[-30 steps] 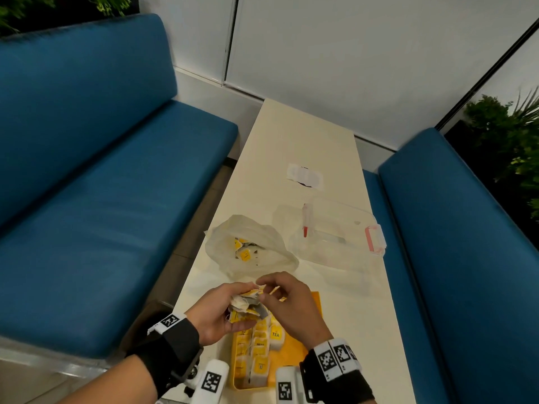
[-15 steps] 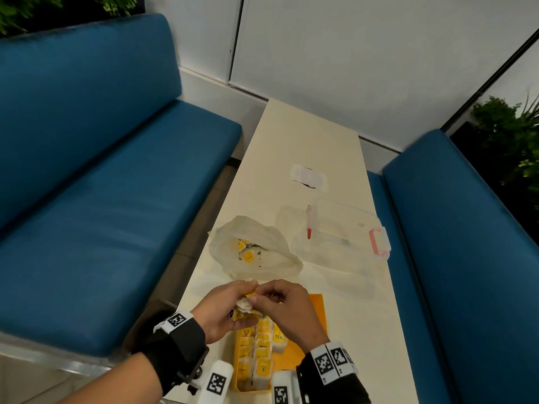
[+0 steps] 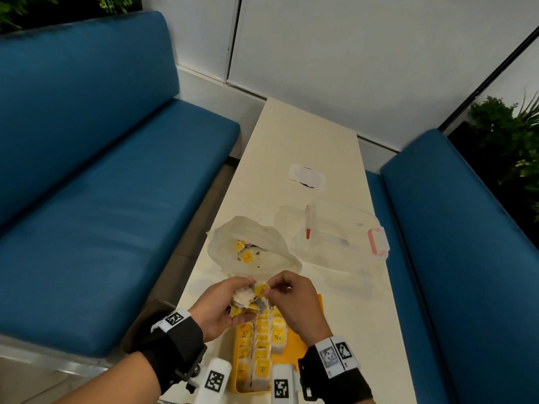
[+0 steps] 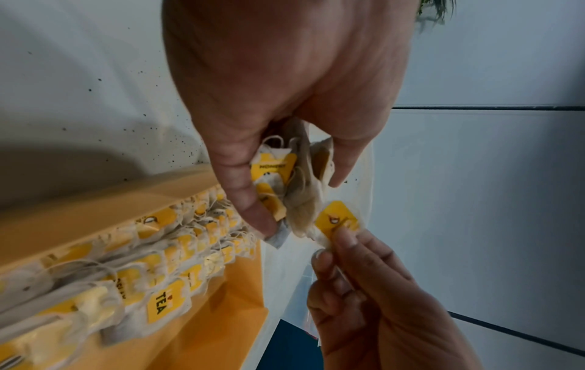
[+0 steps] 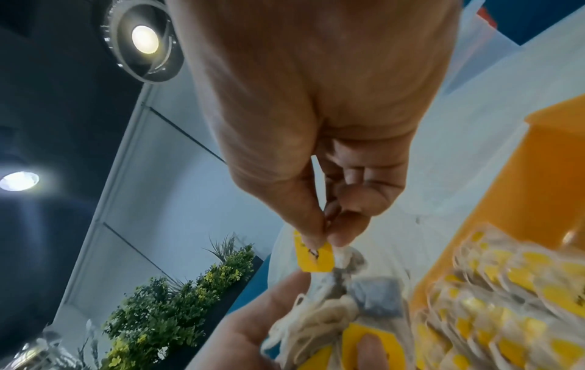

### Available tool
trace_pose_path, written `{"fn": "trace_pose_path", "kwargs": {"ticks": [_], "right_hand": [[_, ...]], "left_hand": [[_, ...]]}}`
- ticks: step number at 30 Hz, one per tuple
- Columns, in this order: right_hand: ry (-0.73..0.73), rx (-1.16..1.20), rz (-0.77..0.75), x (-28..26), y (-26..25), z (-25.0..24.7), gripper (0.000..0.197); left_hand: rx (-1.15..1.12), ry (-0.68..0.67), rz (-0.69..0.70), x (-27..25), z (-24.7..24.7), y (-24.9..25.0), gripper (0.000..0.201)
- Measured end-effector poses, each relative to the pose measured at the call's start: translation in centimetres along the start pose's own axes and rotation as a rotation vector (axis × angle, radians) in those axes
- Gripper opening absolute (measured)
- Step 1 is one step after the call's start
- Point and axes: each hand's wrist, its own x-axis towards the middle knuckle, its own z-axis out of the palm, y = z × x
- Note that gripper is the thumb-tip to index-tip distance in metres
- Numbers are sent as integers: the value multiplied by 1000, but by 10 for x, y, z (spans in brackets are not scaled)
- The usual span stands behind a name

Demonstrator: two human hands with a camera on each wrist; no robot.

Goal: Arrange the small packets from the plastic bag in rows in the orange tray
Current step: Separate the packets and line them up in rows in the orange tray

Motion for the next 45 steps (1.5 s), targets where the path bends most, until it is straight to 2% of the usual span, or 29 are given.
{"fn": "trace_pose_path", "kwargs": {"ticks": [5,9,13,19,26,34,38,45], "right_hand": [[57,-120,-125,-1,-12,-15,16],[19,-160,-157,-2,-16,-27,17],[6,-102,-68,-2,-11,-35,10],[-71,-12,85,-9,20,-33,10],[-159,-124,232,-29,64,-32,11],[-300,-180,363,-41,85,-13,17],[-285,-148,419,-37,90,0,26],[-180,-119,462,-34,100,7,14]], "left_hand": [[-18,8,11,2,-6,-2,33],[-11,9,16,3,-11,-3,31],[9,2,9,4,-15,-4,34],[40,32,1,5,-20,-8,30],[72,-25,-6,2,-23,-12,33],[90,5,1,-3,-18,-11,27],[95,11,16,-5,-16,-11,28],[102,23,31,-8,-13,-10,19]]}}
